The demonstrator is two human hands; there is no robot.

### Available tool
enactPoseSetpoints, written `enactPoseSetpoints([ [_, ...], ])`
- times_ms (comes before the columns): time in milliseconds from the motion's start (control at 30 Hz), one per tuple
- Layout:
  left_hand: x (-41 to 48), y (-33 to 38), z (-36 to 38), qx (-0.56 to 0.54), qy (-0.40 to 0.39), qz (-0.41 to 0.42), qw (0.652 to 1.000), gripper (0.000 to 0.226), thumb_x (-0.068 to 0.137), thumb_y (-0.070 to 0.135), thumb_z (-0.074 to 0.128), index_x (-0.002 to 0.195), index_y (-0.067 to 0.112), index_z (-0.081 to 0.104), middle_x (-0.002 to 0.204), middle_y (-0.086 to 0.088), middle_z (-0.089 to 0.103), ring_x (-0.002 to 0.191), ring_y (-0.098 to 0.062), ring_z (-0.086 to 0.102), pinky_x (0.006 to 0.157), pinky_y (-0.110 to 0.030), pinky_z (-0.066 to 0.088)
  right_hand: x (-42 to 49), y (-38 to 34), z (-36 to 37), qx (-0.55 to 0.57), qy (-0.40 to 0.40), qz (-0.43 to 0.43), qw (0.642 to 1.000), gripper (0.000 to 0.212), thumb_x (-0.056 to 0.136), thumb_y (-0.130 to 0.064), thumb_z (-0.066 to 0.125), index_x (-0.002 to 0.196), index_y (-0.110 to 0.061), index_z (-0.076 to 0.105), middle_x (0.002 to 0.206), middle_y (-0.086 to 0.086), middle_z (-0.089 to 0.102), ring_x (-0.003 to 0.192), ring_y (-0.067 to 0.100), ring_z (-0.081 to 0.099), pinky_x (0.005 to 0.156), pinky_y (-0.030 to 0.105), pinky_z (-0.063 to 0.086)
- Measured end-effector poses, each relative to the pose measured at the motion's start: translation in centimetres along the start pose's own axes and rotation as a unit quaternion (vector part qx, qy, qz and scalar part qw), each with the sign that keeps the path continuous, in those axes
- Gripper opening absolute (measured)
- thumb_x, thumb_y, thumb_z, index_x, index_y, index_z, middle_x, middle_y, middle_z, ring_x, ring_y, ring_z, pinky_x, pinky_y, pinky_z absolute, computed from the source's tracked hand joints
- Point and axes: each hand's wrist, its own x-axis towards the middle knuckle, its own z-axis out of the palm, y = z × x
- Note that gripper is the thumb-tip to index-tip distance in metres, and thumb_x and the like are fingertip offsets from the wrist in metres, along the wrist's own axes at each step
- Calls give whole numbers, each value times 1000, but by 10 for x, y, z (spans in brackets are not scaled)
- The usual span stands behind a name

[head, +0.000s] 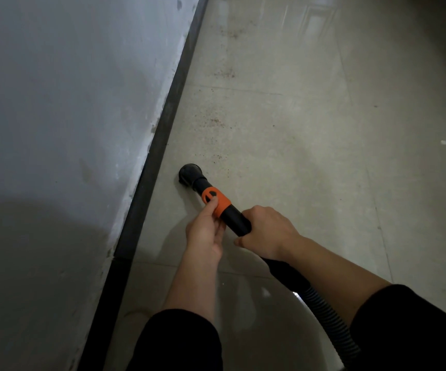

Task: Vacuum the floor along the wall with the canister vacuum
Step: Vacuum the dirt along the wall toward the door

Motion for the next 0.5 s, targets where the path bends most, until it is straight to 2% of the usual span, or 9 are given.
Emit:
enactPoseSetpoints([
  [100,-1,-4,6,3,-9,-5,1000,21,92,17,65,110,7,58,121,-15,64,98,-20,64,89,-29,49,-3,6,-2,-1,4,9,1000,19,76,-28,68,88,-18,58,74,1,56,73,24,61,56,26,39],
  [267,1,-11,12,9,-24,-15,1000,24,92,18,65,111,7,58,120,-14,64,105,-21,64,92,-30,49,-8,13,-6,-2,10,20,1000,19,77,-29,69,88,-18,57,72,0,56,71,24,60,50,26,35],
  [400,2,-14,18,21,-28,-21,999,25,91,18,66,111,9,56,110,-10,63,92,-18,63,88,-28,48,-12,18,-10,-3,14,25,1000,19,79,-28,69,89,-18,56,75,1,57,70,23,58,49,25,34],
  [500,1,-17,22,27,-35,-28,999,26,91,19,66,113,8,56,108,-10,63,90,-17,63,88,-28,47,-15,21,-13,0,17,32,999,20,79,-29,69,89,-19,55,74,0,55,69,22,56,48,25,32],
])
